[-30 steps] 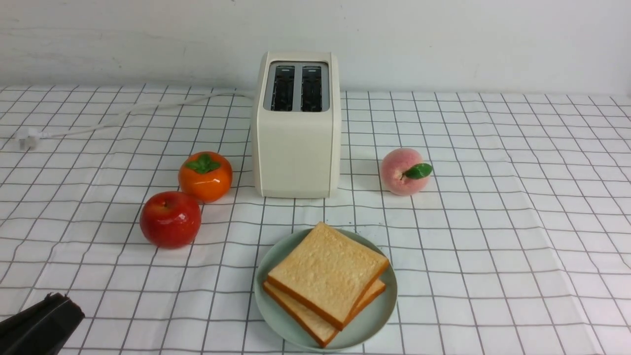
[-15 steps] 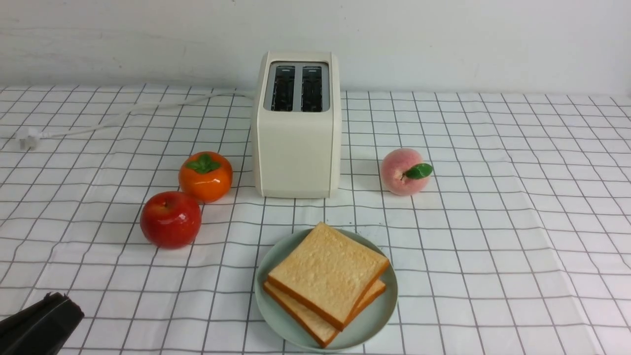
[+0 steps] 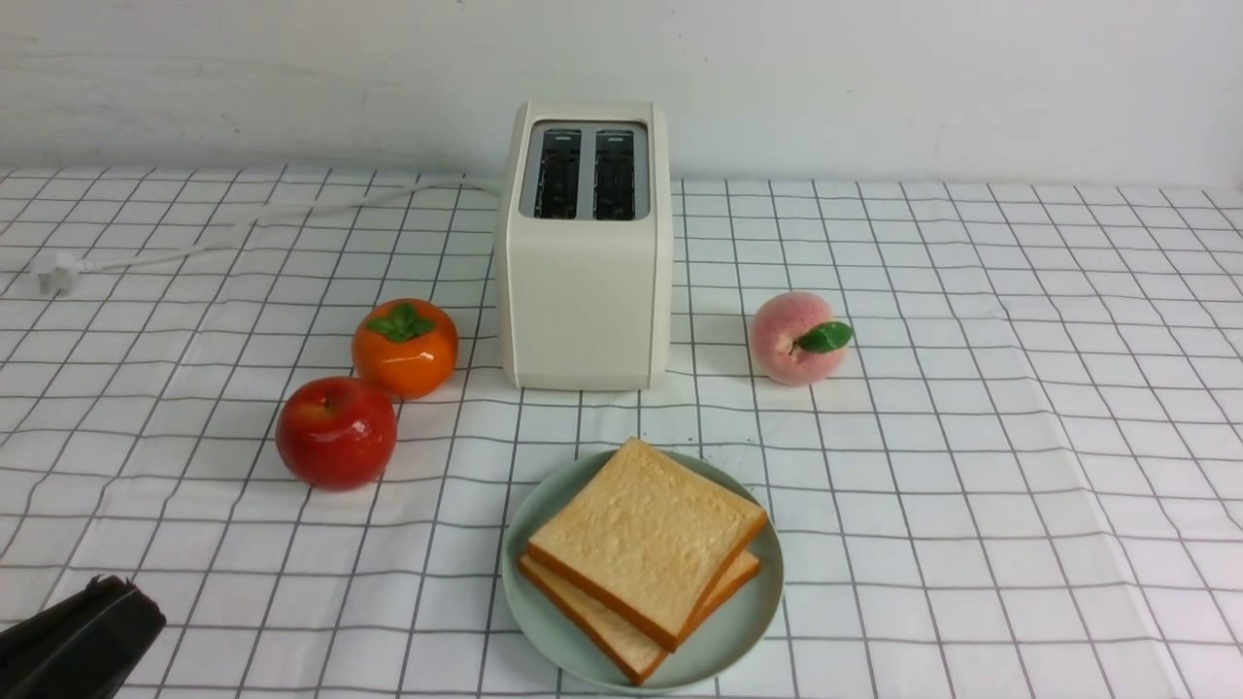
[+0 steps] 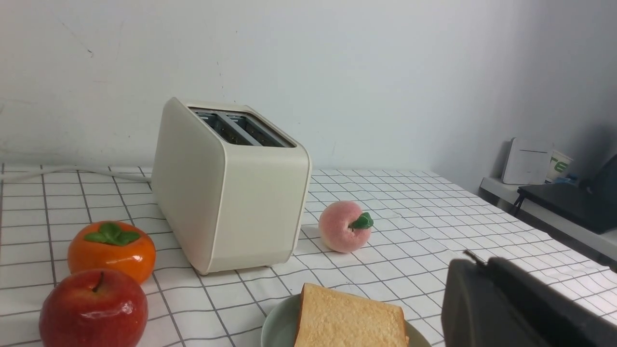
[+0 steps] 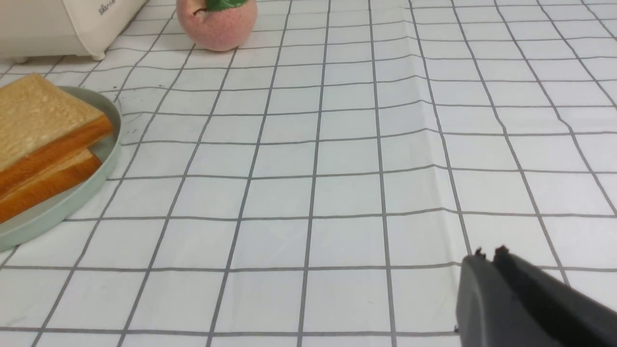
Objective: Take toasted bread from bread machine on white checkered table place on plate.
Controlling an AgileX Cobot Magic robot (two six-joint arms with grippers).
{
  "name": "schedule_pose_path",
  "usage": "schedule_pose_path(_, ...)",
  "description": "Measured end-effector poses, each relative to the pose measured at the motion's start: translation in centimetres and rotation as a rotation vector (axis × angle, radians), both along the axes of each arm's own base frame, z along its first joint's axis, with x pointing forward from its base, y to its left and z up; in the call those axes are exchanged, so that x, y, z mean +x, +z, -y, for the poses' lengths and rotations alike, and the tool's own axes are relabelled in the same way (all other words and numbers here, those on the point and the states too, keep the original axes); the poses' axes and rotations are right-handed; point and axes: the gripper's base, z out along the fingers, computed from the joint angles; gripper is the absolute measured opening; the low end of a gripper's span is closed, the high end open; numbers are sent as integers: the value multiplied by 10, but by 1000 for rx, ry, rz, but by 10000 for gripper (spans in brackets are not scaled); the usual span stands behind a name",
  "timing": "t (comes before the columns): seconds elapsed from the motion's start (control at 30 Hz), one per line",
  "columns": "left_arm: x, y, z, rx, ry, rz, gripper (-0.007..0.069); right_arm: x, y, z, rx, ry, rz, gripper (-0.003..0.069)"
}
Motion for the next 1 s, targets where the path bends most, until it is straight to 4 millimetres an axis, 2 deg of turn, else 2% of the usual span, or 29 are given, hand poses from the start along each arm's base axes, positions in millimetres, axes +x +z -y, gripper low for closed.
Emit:
schedule_pose_path(0.37, 1, -2, -1, -2, 15, -5, 34, 0, 0, 0, 0, 0, 0, 43)
schedule_pose_path(0.5, 5, -4, -8, -19, 106, 3, 25, 0, 0, 0, 0, 0, 0, 47)
schedule_pose_path(0.57, 6, -3, -12, 5, 170, 23, -8, 0, 0, 0, 0, 0, 0, 50)
schedule_pose_path(0.7, 8, -3, -18, 59, 272, 36, -13, 0, 0, 0, 1, 0, 0, 54)
schedule_pose_path(0.83, 9, -14, -25, 106, 397, -76, -13, 0, 0, 0, 2, 0, 0, 59)
schedule_pose_path(1.0, 3, -36, -30, 157, 457, -186, -13, 0, 0, 0, 4, 0, 0, 67)
